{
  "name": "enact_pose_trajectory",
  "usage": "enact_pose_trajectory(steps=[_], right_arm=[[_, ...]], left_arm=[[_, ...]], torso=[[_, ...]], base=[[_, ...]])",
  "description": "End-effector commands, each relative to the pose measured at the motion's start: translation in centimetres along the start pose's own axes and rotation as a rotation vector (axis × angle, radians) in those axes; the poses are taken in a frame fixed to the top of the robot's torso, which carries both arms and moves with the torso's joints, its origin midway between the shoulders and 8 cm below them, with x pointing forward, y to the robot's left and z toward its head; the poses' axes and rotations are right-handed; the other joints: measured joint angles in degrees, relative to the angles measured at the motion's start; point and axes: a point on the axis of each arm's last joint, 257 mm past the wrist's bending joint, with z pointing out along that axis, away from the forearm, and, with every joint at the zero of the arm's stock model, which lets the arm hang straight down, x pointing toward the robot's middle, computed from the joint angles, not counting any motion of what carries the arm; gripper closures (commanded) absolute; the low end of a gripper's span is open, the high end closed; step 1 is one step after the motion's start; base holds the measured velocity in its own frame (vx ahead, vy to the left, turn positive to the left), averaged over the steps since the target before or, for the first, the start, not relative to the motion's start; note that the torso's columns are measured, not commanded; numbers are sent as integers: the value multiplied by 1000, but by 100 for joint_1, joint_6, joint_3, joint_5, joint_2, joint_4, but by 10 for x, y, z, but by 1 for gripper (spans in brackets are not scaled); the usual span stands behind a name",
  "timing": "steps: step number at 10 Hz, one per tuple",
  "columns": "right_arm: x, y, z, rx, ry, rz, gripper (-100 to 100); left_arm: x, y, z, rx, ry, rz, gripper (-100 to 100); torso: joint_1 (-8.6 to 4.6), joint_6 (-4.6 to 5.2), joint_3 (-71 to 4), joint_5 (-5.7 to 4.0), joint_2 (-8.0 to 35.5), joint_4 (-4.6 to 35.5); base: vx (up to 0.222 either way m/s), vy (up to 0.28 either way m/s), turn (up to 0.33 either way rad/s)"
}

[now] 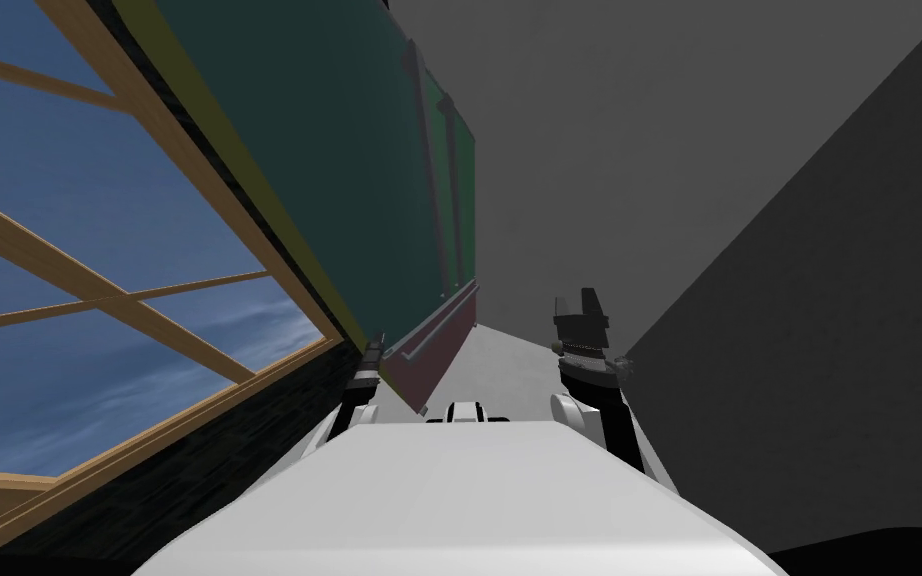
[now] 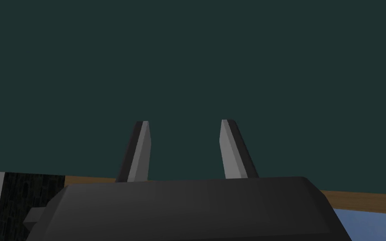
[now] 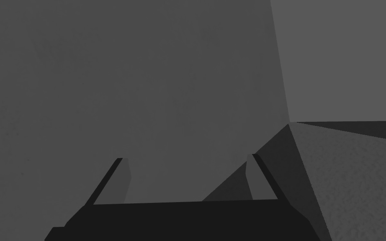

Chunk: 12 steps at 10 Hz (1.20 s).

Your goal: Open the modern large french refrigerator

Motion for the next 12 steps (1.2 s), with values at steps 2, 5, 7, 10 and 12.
enact_pose_trajectory(steps=[2, 5, 7, 10, 12], right_arm=[[0, 0, 0, 0, 0, 0, 0], [0, 0, 0, 0, 0, 0, 0], [0, 0, 0, 0, 0, 0, 0], [0, 0, 0, 0, 0, 0, 0], [0, 0, 0, 0, 0, 0, 0]], left_arm=[[2, 35, -13, -75, 7, 8, -100], [5, 52, -20, -98, 5, 11, -100], [7, 62, -25, -122, 10, 11, -100], [14, 87, -40, -168, 11, 7, -100], [18, 97, -46, -186, 10, 4, -100]], torso=[[2, 9, -8, 1, -15, -3], [-4, 6, 0, -2, -1, 2], [10, 7, -4, 7, -14, -7], [9, 4, -10, 5, -20, -6], [14, 11, -9, 8, -24, -7]], base=[[27, -24, 39], [30, -25, 34], [16, -26, 14], [31, -25, 45], [30, -29, 42]])
